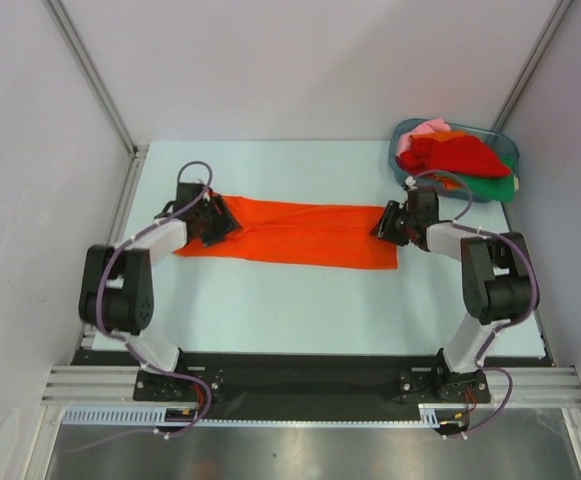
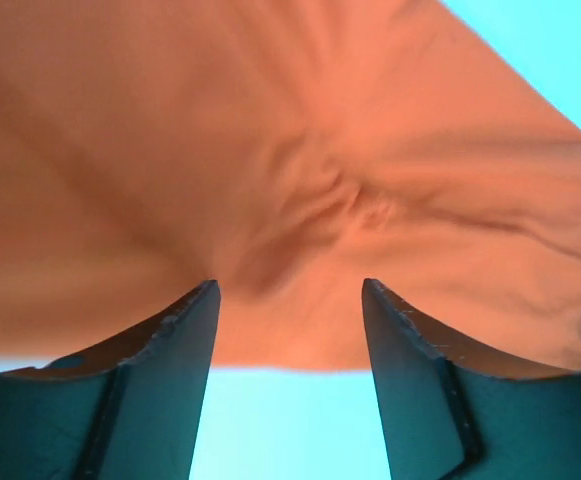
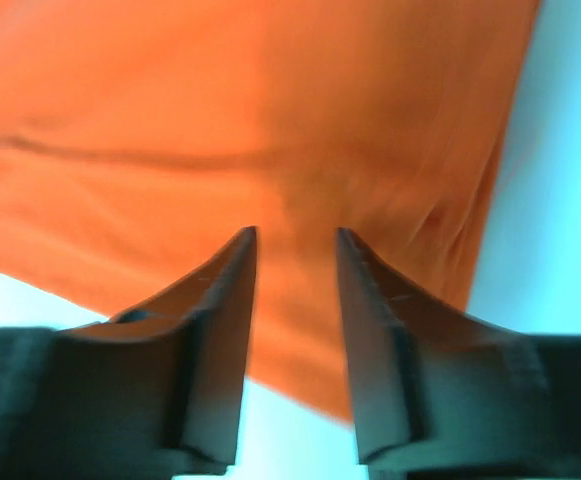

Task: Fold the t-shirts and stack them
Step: Fold the tshirt

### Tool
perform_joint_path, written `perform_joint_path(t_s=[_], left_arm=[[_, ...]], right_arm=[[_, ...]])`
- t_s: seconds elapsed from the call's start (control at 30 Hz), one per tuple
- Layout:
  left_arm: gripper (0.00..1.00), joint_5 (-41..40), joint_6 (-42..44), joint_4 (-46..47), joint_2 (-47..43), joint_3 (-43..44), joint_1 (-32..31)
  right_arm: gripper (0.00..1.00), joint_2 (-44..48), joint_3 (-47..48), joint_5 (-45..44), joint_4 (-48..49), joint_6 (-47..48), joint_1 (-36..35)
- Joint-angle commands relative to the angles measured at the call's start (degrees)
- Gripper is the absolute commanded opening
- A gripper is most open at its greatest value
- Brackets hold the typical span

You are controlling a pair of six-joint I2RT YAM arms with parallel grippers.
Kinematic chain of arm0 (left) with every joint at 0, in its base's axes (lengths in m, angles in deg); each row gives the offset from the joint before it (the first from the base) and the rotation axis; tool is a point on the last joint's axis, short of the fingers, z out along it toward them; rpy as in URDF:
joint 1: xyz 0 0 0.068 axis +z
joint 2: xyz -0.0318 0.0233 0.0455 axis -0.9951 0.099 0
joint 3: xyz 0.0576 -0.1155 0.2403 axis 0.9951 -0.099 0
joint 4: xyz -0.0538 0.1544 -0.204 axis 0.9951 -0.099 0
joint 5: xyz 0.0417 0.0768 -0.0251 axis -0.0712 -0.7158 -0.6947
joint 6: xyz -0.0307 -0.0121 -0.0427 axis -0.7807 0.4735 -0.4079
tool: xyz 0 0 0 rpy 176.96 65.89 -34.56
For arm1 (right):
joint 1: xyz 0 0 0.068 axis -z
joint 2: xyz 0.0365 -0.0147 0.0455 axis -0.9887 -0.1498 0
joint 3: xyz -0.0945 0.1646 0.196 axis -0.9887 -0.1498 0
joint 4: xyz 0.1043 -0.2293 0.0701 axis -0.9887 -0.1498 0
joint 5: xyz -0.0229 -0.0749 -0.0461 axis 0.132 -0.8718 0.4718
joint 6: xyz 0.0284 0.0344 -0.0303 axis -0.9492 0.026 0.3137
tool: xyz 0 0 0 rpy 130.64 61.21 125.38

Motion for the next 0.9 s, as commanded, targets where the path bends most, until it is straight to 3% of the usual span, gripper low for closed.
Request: perform_joint_path(t_s=[0.0, 0.1, 0.2, 0.33, 0.67, 0.87], left_arm=[[0.67, -3.8, -1.5, -2.9, -12.1, -5.8, 5.3], [0.72, -1.9, -6.2, -2.5, -21.0, -18.7, 14.5], [0.77, -0.2, -7.4, 0.5, -24.9, -24.6, 20.1], [0.77, -0.6, -7.5, 0.5, -20.8, -23.3, 20.3], [0.75, -5.1, -11.7, 3.8, -10.4, -18.7, 20.3], [0.61, -5.2, -13.6, 4.7, -3.2, -14.8, 20.3]], right_arm=[[0.45, 8.2, 2.0, -11.6, -14.2, 2.2, -5.0], [0.52, 14.1, -1.3, -15.0, -19.5, 1.8, -6.5], [0.58, 19.6, -5.0, -16.7, -22.7, 1.4, -6.5], [0.66, 23.3, -7.8, -20.2, -25.7, 1.3, -5.8], [0.69, 22.7, -14.4, -15.6, -22.7, -7.9, -3.0], [0.68, 18.4, -14.3, -15.7, -17.6, -11.3, -2.5]])
